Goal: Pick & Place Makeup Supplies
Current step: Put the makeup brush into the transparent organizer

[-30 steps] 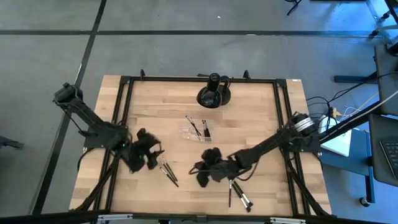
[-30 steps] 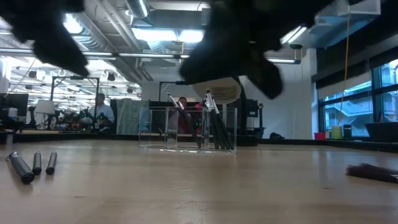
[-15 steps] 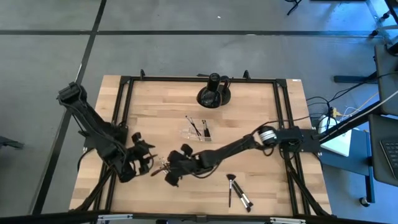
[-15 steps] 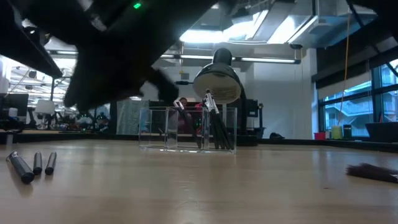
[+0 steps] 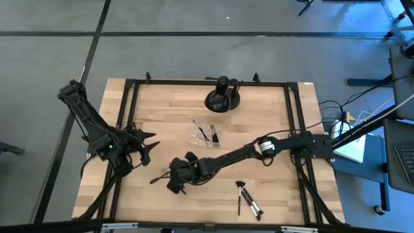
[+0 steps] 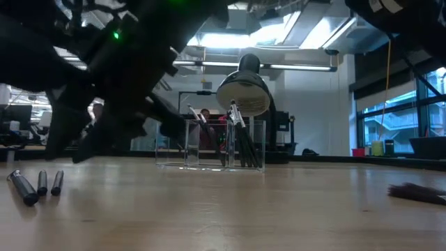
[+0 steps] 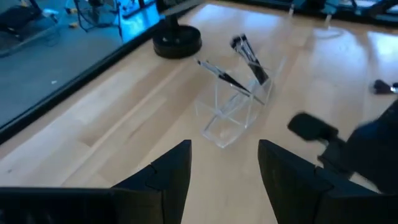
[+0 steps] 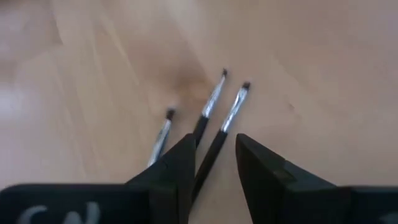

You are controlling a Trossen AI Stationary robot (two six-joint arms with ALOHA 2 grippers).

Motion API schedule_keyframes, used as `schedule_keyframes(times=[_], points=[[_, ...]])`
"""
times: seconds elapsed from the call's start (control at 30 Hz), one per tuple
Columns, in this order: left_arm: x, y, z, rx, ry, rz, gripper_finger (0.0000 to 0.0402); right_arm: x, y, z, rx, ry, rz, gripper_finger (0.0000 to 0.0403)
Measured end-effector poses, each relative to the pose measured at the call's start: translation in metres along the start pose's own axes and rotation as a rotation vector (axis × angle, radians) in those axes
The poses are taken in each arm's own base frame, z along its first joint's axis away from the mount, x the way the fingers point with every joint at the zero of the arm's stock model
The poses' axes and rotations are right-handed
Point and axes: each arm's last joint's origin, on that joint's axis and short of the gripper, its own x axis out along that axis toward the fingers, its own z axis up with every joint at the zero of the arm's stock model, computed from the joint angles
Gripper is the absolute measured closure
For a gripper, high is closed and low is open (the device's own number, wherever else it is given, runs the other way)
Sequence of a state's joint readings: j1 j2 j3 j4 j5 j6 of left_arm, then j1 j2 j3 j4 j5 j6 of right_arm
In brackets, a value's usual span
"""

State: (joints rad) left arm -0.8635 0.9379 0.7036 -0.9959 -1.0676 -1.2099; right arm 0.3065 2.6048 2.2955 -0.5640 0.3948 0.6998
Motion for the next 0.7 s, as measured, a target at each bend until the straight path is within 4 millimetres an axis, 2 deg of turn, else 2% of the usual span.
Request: schedule_keyframes(times=[0.17,0.43,0.57,0.7], points=[[0.000,0.000,0.000,0.003,-0.007,0.005,0.0222,0.006,-0.002,-0.007,-0.002,0.013,-0.014,0.0286],[0.000,0.000,0.000,0.002,-0.020,0.010,0.0222,0.005,-0.006,-0.011,-0.019,0.048,-0.048,0.0289],[0.000,0.000,0.000,0.002,-0.020,0.010,0.0222,0.003,-0.011,-0.013,-0.029,0.091,-0.090,0.0312],[0.000,0.000,0.000,0.002,-0.020,0.010,0.0222,0.002,-0.014,-0.015,-0.039,0.128,-0.111,0.0352]])
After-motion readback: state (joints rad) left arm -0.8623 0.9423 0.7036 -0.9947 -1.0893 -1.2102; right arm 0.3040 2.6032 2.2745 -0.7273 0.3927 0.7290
